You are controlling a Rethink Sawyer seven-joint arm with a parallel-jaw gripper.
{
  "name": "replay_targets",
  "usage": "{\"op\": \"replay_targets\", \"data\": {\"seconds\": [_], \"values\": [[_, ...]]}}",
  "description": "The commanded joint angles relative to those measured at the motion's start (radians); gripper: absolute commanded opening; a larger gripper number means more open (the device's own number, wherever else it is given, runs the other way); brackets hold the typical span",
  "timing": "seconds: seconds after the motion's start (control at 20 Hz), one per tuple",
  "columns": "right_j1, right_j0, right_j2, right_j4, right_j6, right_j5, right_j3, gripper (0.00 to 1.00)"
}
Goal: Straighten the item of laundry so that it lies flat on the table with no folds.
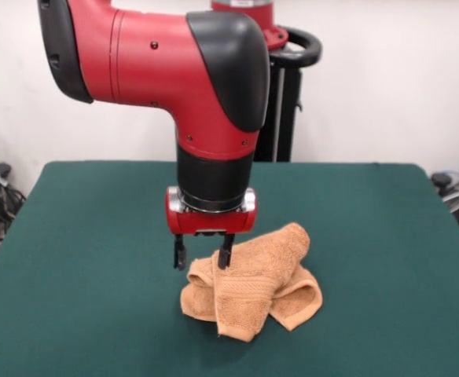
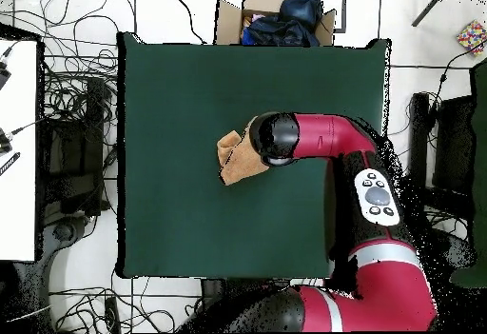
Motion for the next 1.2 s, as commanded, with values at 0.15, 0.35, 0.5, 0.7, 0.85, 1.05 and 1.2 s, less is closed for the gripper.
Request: {"op": "replay_targets", "data": {"seconds": [0.15,0.35,0.5,0.7,0.85,1.05,1.2], "values": [[0.013,-0.002,0.098,-0.005,-0.073,0.037,0.018,1.0],[0.014,0.016,0.088,-0.006,-0.049,0.037,0.013,1.0],[0.016,0.027,0.084,-0.006,-0.039,0.042,0.004,1.0],[0.013,0.028,0.085,-0.005,-0.034,0.032,0.019,1.0],[0.018,0.03,0.083,-0.011,-0.033,0.024,0.018,1.0],[0.016,0.02,0.09,-0.008,-0.042,0.02,0.025,1.0],[0.019,0.021,0.09,-0.011,-0.039,0.008,0.029,1.0]]}}
